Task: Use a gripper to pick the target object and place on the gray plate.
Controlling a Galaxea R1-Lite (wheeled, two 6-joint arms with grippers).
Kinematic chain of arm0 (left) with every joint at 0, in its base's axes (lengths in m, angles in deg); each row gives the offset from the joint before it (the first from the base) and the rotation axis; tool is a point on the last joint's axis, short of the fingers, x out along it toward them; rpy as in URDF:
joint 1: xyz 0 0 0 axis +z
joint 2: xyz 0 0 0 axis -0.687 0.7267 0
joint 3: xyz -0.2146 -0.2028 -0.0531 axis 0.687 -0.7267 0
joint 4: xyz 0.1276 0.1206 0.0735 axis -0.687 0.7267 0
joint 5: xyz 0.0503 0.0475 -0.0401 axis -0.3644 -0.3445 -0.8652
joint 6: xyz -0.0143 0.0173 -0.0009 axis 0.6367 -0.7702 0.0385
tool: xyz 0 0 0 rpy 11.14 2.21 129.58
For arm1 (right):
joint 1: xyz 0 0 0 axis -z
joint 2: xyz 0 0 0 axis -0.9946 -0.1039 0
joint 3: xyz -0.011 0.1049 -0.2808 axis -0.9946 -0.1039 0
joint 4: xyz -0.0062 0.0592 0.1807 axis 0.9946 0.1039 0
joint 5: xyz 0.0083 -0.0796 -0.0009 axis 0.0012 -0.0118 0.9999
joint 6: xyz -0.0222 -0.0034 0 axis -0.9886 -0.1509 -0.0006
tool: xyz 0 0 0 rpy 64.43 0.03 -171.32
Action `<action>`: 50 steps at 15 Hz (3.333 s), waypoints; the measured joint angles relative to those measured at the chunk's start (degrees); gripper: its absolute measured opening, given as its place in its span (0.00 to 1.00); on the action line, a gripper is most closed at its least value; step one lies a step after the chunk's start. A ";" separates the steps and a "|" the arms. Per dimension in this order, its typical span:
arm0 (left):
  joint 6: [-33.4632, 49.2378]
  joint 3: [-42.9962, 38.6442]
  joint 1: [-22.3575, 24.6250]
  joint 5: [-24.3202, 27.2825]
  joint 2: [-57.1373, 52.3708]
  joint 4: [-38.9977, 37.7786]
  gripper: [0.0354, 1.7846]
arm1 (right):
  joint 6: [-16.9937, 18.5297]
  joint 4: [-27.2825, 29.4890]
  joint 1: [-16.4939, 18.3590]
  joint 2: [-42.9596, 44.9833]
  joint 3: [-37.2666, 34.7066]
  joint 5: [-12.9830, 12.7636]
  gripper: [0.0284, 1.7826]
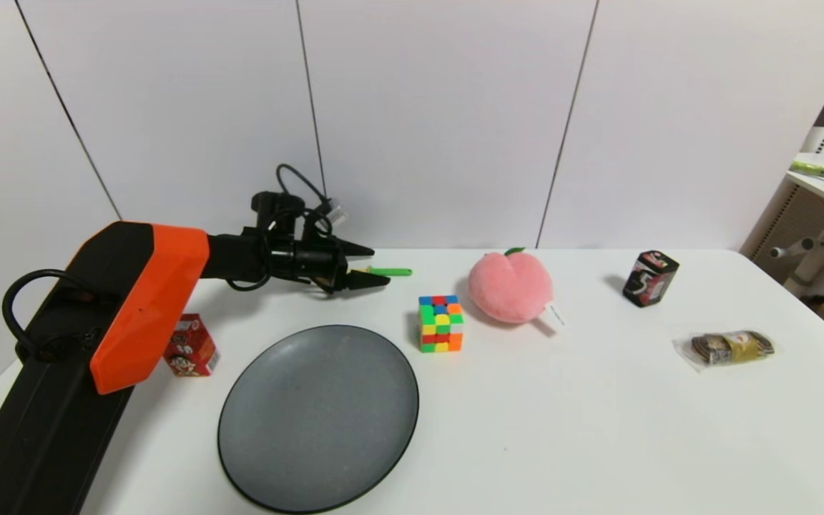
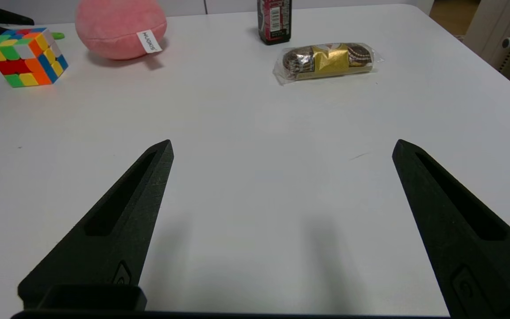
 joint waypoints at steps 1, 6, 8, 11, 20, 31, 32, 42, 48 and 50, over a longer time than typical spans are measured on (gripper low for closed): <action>0.11 0.00 0.00 -0.23 0.06 -0.02 0.94 | 0.00 0.00 0.00 0.00 0.00 0.02 0.96; 0.10 -0.04 0.22 -0.44 0.27 0.80 0.94 | 0.02 0.05 0.00 0.00 0.00 0.00 0.96; 0.02 -0.09 0.30 -0.59 -0.05 1.07 0.94 | 0.02 0.02 0.00 0.00 0.00 0.00 0.96; -0.20 -0.15 0.68 -2.45 -1.82 3.41 0.94 | 0.02 0.02 0.00 0.00 0.00 0.00 0.96; -1.28 -0.06 0.72 -2.60 -6.53 4.96 0.94 | 0.00 0.02 0.00 0.00 0.00 0.00 0.96; -11.97 -0.06 0.48 -8.55 -7.56 18.21 0.94 | 0.00 0.02 0.00 0.00 0.00 0.00 0.96; -12.03 -0.06 0.48 -8.83 -7.53 18.18 0.94 | 0.00 0.02 0.00 0.00 0.00 0.02 0.96; -12.47 -0.01 0.26 -9.68 -6.67 18.13 0.94 | 0.02 0.02 0.00 0.00 0.00 0.00 0.96; -12.28 -0.04 0.28 -9.11 -6.38 18.29 0.94 | 0.02 0.02 0.00 0.00 0.00 0.00 0.96; -12.28 -0.06 0.28 -8.80 -6.23 18.37 0.94 | 0.00 0.02 0.00 0.00 0.00 0.00 0.96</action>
